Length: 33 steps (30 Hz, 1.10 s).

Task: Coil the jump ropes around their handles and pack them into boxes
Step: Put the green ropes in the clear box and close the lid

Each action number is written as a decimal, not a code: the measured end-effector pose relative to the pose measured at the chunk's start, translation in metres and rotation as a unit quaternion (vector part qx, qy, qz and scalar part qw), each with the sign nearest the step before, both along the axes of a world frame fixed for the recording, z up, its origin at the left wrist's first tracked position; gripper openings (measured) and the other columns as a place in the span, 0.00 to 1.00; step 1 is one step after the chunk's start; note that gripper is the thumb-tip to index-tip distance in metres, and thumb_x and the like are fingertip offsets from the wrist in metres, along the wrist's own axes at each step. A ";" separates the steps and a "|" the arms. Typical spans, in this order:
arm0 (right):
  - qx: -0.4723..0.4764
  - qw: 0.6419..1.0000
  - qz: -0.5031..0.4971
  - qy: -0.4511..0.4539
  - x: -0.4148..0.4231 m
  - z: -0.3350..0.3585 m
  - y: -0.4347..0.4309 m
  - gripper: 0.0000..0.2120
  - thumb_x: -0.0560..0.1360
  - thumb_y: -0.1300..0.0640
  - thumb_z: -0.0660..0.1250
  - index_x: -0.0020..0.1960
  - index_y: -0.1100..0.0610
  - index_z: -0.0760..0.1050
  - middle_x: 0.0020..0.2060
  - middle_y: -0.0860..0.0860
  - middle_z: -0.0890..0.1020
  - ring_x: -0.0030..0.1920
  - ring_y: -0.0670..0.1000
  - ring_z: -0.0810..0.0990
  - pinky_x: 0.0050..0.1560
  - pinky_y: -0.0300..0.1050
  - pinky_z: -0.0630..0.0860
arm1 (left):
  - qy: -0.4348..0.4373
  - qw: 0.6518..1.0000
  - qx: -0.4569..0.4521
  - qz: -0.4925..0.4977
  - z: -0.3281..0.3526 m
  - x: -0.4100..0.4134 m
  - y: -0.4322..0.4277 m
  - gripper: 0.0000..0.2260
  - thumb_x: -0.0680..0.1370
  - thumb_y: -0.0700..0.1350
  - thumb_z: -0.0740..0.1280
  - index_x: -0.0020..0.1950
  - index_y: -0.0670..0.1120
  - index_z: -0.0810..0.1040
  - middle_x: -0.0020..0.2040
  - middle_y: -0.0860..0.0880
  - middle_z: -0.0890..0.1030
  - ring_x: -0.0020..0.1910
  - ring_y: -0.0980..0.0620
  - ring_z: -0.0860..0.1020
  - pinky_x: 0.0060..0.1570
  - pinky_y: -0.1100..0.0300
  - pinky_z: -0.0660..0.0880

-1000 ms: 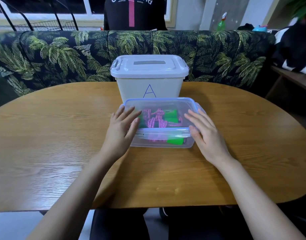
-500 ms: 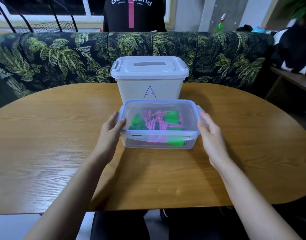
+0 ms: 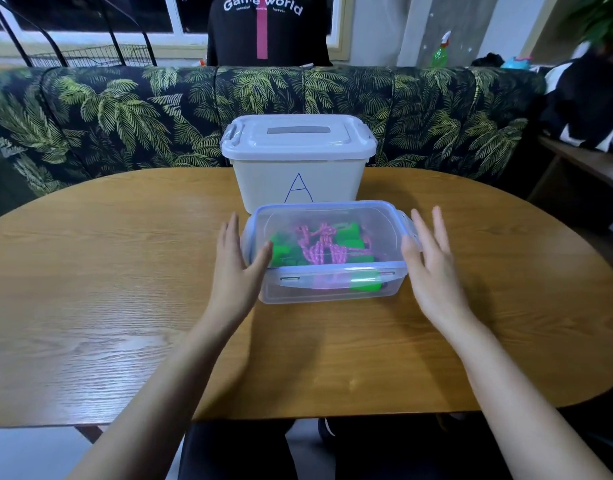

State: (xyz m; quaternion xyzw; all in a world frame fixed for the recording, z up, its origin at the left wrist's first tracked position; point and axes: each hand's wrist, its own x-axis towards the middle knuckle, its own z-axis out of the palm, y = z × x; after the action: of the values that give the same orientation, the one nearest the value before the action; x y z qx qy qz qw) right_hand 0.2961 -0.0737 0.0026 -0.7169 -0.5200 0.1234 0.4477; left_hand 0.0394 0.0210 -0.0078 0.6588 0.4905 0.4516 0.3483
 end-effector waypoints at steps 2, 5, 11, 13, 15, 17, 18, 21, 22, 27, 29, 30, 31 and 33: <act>-0.021 0.987 0.040 -0.155 -0.003 0.005 -0.001 0.28 0.82 0.36 0.45 0.79 0.43 0.55 0.79 0.41 0.45 0.79 0.45 0.39 0.71 0.44 0.47 | 0.169 0.973 0.153 -0.034 0.008 0.002 -0.001 0.32 0.80 0.60 0.60 0.80 0.50 0.56 0.81 0.47 0.54 0.80 0.48 0.50 0.76 0.53 0.48; -0.075 0.956 0.084 -0.271 -0.005 0.008 0.003 0.39 0.74 0.27 0.30 0.79 0.41 0.53 0.79 0.42 0.48 0.79 0.47 0.38 0.78 0.52 0.41 | 0.331 0.915 0.197 -0.123 0.020 0.011 -0.007 0.32 0.77 0.67 0.46 0.80 0.57 0.57 0.81 0.51 0.53 0.80 0.50 0.46 0.77 0.51 0.42; -0.094 0.944 0.085 -0.304 -0.006 0.008 0.003 0.42 0.73 0.27 0.30 0.79 0.43 0.57 0.79 0.44 0.56 0.80 0.50 0.45 0.76 0.50 0.52 | 0.417 0.874 0.207 -0.140 0.013 0.010 -0.006 0.31 0.75 0.71 0.31 0.76 0.64 0.48 0.80 0.51 0.59 0.80 0.44 0.52 0.77 0.46 0.52; -0.111 0.947 0.094 -0.287 -0.005 0.011 0.002 0.38 0.76 0.27 0.37 0.79 0.43 0.57 0.79 0.42 0.55 0.80 0.48 0.44 0.73 0.55 0.60 | 0.422 0.869 0.207 -0.153 0.012 0.009 -0.004 0.31 0.74 0.73 0.32 0.75 0.65 0.45 0.80 0.50 0.58 0.80 0.44 0.51 0.77 0.47 0.51; -0.130 0.950 0.117 -0.260 -0.002 0.015 0.000 0.36 0.75 0.28 0.46 0.78 0.43 0.58 0.79 0.40 0.53 0.79 0.45 0.42 0.72 0.55 0.61 | 0.417 0.868 0.213 -0.169 0.013 0.007 -0.002 0.31 0.74 0.75 0.35 0.75 0.65 0.45 0.80 0.49 0.57 0.80 0.43 0.51 0.77 0.47 0.49; -0.128 0.953 0.137 -0.238 0.002 0.016 -0.002 0.37 0.72 0.29 0.51 0.78 0.41 0.58 0.79 0.39 0.52 0.79 0.43 0.42 0.73 0.54 0.58 | 0.409 0.868 0.213 -0.183 0.013 0.004 0.001 0.33 0.73 0.76 0.38 0.75 0.64 0.46 0.80 0.48 0.57 0.80 0.42 0.50 0.77 0.47 0.48; -0.122 0.954 0.146 -0.232 0.005 0.016 -0.002 0.38 0.71 0.29 0.52 0.78 0.41 0.58 0.79 0.38 0.52 0.79 0.43 0.42 0.74 0.53 0.56 | 0.408 0.868 0.213 -0.187 0.012 0.003 0.002 0.34 0.73 0.77 0.39 0.76 0.63 0.47 0.80 0.48 0.57 0.80 0.42 0.51 0.77 0.46 0.49; -0.117 0.952 0.172 -0.226 0.014 0.016 -0.001 0.40 0.69 0.27 0.54 0.78 0.39 0.56 0.75 0.32 0.53 0.78 0.40 0.42 0.74 0.51 0.55 | 0.414 0.861 0.217 -0.201 0.014 0.001 0.006 0.37 0.71 0.79 0.41 0.76 0.63 0.46 0.80 0.47 0.56 0.80 0.41 0.51 0.76 0.45 0.49; -0.119 0.951 0.179 -0.221 0.017 0.015 -0.001 0.40 0.68 0.27 0.56 0.78 0.38 0.56 0.74 0.30 0.52 0.78 0.39 0.42 0.74 0.51 0.55 | 0.417 0.858 0.212 -0.209 0.015 0.000 0.008 0.38 0.69 0.79 0.41 0.76 0.63 0.45 0.80 0.48 0.55 0.80 0.42 0.50 0.76 0.46 0.48; -0.068 0.961 0.167 -0.211 0.021 0.008 0.000 0.35 0.67 0.28 0.60 0.73 0.33 0.59 0.73 0.28 0.56 0.78 0.38 0.47 0.72 0.47 0.55 | 0.408 0.862 0.224 -0.201 0.015 0.000 0.008 0.38 0.70 0.78 0.43 0.76 0.62 0.49 0.79 0.48 0.58 0.79 0.42 0.53 0.76 0.45 0.52; -0.044 0.963 0.149 -0.219 0.019 0.002 0.001 0.35 0.68 0.30 0.59 0.74 0.35 0.61 0.73 0.31 0.59 0.78 0.38 0.49 0.68 0.43 0.55 | 0.408 0.857 0.259 -0.181 0.010 0.001 0.007 0.37 0.73 0.76 0.45 0.77 0.59 0.53 0.77 0.45 0.64 0.77 0.39 0.59 0.74 0.43 0.58; -0.035 0.964 0.143 -0.220 0.018 0.000 0.002 0.35 0.68 0.30 0.59 0.74 0.36 0.62 0.73 0.32 0.60 0.77 0.39 0.49 0.67 0.42 0.55 | 0.410 0.852 0.276 -0.174 0.008 0.002 0.007 0.36 0.75 0.74 0.45 0.77 0.57 0.54 0.76 0.44 0.66 0.76 0.37 0.62 0.72 0.42 0.61; -0.024 0.965 0.138 -0.221 0.018 -0.002 0.003 0.34 0.68 0.30 0.59 0.73 0.37 0.62 0.73 0.33 0.61 0.77 0.39 0.50 0.67 0.42 0.56 | 0.411 0.847 0.291 -0.168 0.006 0.002 0.007 0.35 0.76 0.73 0.46 0.78 0.56 0.55 0.75 0.44 0.68 0.75 0.37 0.64 0.70 0.41 0.63; -0.003 0.967 0.129 -0.219 0.018 -0.006 0.005 0.34 0.68 0.30 0.59 0.73 0.38 0.64 0.72 0.34 0.64 0.77 0.40 0.53 0.67 0.42 0.59 | 0.408 0.843 0.312 -0.158 0.004 0.002 0.007 0.33 0.77 0.71 0.47 0.77 0.55 0.56 0.74 0.43 0.71 0.73 0.36 0.67 0.68 0.40 0.66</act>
State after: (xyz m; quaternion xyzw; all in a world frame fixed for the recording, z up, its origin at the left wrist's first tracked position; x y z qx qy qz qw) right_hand 0.3141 -0.0691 -0.0033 -0.6542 -0.6933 0.0218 0.3015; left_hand 0.0419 0.0280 -0.0034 0.9261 0.3106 0.2101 -0.0411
